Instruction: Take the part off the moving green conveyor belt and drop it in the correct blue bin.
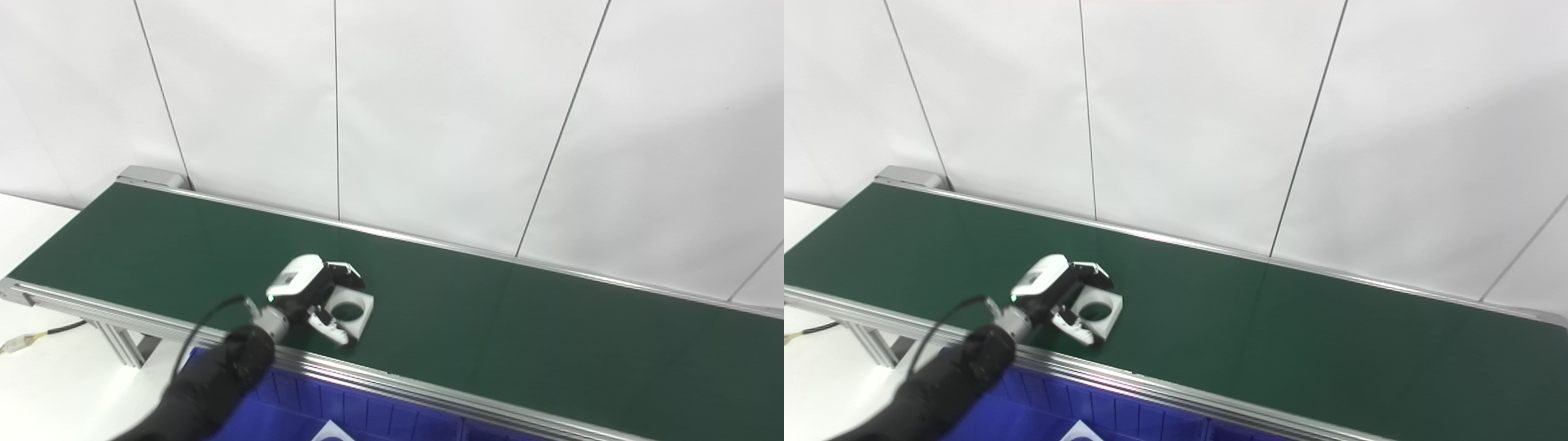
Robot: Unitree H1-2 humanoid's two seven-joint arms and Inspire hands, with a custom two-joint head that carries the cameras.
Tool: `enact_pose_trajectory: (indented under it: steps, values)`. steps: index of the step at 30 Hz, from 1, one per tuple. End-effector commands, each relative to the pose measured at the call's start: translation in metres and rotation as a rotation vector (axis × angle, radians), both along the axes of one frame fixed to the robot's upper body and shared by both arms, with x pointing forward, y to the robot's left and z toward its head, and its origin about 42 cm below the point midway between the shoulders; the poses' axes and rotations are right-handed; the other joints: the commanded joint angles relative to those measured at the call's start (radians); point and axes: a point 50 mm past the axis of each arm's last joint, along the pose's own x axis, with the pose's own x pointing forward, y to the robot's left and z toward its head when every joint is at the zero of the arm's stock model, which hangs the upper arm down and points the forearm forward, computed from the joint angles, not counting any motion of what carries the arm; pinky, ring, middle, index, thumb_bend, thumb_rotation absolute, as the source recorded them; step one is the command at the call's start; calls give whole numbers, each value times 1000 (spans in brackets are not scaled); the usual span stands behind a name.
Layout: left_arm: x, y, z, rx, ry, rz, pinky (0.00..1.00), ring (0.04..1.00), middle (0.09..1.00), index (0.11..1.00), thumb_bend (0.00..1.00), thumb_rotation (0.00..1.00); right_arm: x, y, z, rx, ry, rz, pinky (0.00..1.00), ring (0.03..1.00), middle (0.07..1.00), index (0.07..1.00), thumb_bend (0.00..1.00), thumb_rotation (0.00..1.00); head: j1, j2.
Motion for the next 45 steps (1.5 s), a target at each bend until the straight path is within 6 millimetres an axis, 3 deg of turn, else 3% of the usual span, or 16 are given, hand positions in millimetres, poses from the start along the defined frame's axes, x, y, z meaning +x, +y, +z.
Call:
enact_pose_trajectory:
  steps: [1, 11, 19, 22, 26, 29, 36, 41, 45]
  values:
    - [8, -2, 12, -11, -69, -4, 434, 413, 487, 557, 499, 0, 3, 0, 12, -1, -83, 5, 635, 702, 786, 835, 657, 54, 2, 2]
    - [2, 2, -15, 51, 99, -33, 487, 418, 491, 555, 495, 0, 0, -1, 13, 6, -80, 14, 636, 699, 784, 839, 645, 26, 4, 16]
    - [3, -2, -18, 155, 160, -86, 518, 399, 502, 556, 493, 0, -2, -1, 12, 13, -75, 7, 646, 698, 779, 837, 661, 38, 1, 20]
    - [1, -1, -14, 136, 123, -89, 478, 402, 495, 554, 493, 0, -3, 0, 12, 10, -74, 4, 651, 706, 782, 840, 657, 47, 4, 22]
    - [-5, -2, 7, 6, -9, -67, 483, 407, 495, 547, 495, 0, -3, 1, 12, 12, -74, 6, 651, 704, 782, 841, 648, 46, 6, 23]
    - [-13, -5, 26, -80, -79, -63, 388, 416, 504, 551, 475, 0, -1, 2, 13, 9, -78, 9, 644, 700, 782, 841, 647, 41, 10, 23]
    - [-42, -15, 81, -214, -224, -88, 335, 429, 499, 546, 472, 0, 3, 3, 13, 6, -84, 15, 635, 695, 776, 832, 647, 43, 12, 24]
    - [-66, -20, 105, -306, -270, -123, 328, 447, 507, 528, 473, 0, 2, 2, 13, -2, -85, 17, 635, 696, 776, 829, 649, 58, 18, 25]
    - [-82, -21, 113, -341, -294, -121, 343, 454, 504, 508, 475, 0, 2, 2, 14, 2, -87, 20, 636, 696, 776, 826, 653, 41, 23, 29]
